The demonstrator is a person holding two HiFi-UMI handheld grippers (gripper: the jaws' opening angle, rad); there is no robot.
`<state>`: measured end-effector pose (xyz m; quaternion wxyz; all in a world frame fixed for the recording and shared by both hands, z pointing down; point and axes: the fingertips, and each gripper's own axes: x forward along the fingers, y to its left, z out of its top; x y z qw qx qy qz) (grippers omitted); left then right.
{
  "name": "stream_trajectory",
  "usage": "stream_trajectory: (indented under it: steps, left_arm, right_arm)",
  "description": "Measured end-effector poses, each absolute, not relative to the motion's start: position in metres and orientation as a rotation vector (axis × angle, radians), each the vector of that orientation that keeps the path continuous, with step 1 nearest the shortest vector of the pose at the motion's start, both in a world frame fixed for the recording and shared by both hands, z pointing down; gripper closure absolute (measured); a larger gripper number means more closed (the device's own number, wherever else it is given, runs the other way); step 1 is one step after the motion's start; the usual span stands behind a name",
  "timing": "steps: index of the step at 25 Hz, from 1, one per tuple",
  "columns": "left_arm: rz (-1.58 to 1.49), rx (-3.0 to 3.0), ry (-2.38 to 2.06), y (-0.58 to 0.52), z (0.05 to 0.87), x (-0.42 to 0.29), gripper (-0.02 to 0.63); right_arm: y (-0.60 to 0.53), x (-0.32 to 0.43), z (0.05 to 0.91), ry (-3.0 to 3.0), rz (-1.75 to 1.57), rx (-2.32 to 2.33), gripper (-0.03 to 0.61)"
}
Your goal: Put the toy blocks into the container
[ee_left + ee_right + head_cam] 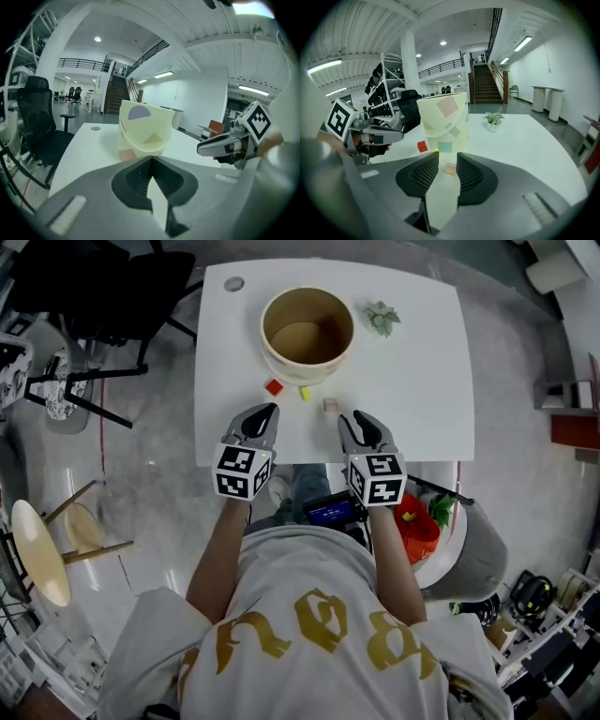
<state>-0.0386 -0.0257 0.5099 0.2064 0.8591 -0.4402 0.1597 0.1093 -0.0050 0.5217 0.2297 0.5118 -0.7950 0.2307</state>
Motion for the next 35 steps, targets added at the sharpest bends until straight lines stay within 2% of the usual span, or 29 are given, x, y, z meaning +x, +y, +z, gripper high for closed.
stream_trajectory:
  steps: [30, 35]
  left_arm:
    - [0.563, 2.27, -1.208, -0.041, 0.57, -0.037, 0.614]
    - [0.56, 2.271, -1.209, -0.042, 0.57, -0.037, 0.614]
  right_arm:
    - [-0.031, 0.085, 0.613, -1.999, 0.681, 1.207, 0.376]
    - [-0.032, 0.088, 0.613, -1.986, 0.65, 1.215, 0.407]
